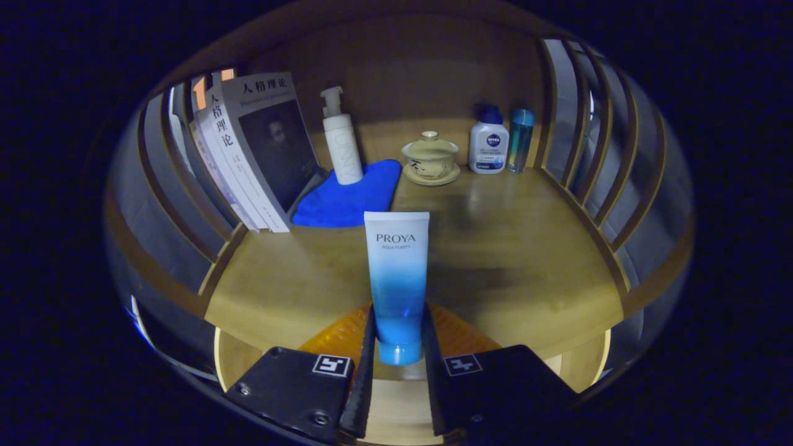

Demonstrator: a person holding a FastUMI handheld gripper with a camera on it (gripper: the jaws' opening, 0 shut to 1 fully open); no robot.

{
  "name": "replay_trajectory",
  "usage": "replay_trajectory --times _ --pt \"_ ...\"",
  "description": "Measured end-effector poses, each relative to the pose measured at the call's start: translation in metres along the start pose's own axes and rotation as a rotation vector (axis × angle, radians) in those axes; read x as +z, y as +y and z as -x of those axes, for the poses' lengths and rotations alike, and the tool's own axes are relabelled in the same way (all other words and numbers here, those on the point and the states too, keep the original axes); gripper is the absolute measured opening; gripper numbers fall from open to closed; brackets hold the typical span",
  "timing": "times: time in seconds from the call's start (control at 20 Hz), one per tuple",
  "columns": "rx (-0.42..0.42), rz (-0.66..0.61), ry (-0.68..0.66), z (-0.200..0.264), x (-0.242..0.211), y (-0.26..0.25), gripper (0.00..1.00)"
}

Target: Pull open the drawer, take out the items inside it, and place them on the countertop above the cabinet.

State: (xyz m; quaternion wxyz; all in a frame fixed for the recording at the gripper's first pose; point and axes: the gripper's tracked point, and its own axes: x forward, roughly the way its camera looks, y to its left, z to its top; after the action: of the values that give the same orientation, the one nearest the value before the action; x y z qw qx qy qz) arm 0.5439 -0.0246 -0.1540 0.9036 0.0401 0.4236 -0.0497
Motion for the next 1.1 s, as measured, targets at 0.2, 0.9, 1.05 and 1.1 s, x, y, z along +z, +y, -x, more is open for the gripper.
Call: replay_trajectory --times 0.2,0.9,1.05,1.1 --pt "-0.058 0.022 0.003 -0.007 0.001 -0.007 0.46" --pt "0.051 0.021 -0.161 0.102 -0.007 0.013 0.83" --pt "0.077 0.078 -0.229 0.136 -0.018 0.021 0.82" --pt "0.083 0.090 -0.257 0.147 -0.024 0.023 0.82"
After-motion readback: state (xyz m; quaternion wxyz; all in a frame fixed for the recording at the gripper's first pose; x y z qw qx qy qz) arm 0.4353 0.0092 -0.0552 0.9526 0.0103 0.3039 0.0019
